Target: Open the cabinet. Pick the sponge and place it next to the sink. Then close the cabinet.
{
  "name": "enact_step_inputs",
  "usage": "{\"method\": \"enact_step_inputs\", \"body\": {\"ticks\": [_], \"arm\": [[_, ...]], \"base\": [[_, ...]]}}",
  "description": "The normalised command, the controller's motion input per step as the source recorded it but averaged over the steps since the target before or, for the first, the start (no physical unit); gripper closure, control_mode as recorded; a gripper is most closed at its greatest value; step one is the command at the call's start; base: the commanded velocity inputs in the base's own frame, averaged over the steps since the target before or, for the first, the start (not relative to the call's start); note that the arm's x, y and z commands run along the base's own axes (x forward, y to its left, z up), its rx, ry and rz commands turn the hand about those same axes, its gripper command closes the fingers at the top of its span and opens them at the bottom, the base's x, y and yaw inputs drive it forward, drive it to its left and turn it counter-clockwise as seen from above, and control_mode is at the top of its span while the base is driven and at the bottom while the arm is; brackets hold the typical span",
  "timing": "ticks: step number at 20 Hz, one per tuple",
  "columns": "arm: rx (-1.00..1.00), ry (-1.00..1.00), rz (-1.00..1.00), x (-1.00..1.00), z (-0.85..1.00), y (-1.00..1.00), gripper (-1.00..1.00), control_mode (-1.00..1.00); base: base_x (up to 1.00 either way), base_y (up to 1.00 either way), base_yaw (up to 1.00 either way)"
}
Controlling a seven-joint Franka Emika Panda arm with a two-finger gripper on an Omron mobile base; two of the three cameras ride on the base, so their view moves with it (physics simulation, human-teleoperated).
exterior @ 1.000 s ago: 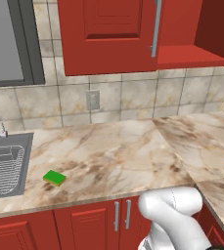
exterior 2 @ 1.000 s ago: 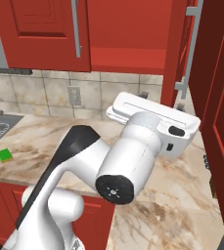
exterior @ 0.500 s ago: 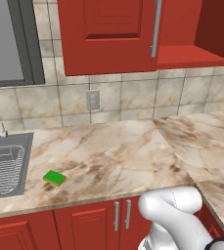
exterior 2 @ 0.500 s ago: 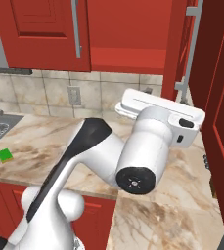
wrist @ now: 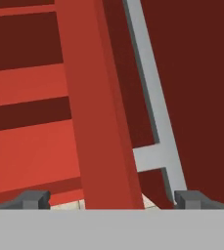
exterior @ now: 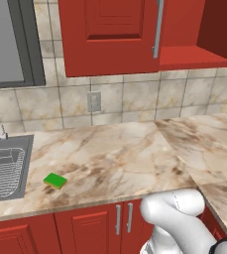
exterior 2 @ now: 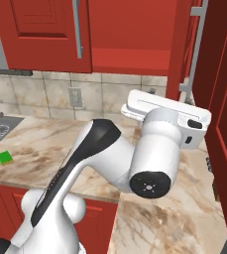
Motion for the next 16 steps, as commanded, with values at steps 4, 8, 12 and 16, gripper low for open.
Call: {"method": "enact_step_inputs", "body": {"ticks": [4,8,12,16], "arm": [[0.00,0.02,0.10,0.00,0.00,0.02,-1.00,-1.00],[0.00,0.03,0.12,0.00,0.00,0.14,-1.00,-1.00],[0.00,0.03,0.10,0.00,0.00,0.27,-1.00,-1.00],[0.00,0.02,0.04,0.00,0.00,0.52,-1.00,-1.00]], "base": [[0.00,0.00,0.00],[0.00,0.00,0.00],[0.00,0.00,0.00],[0.00,0.00,0.00]]}}
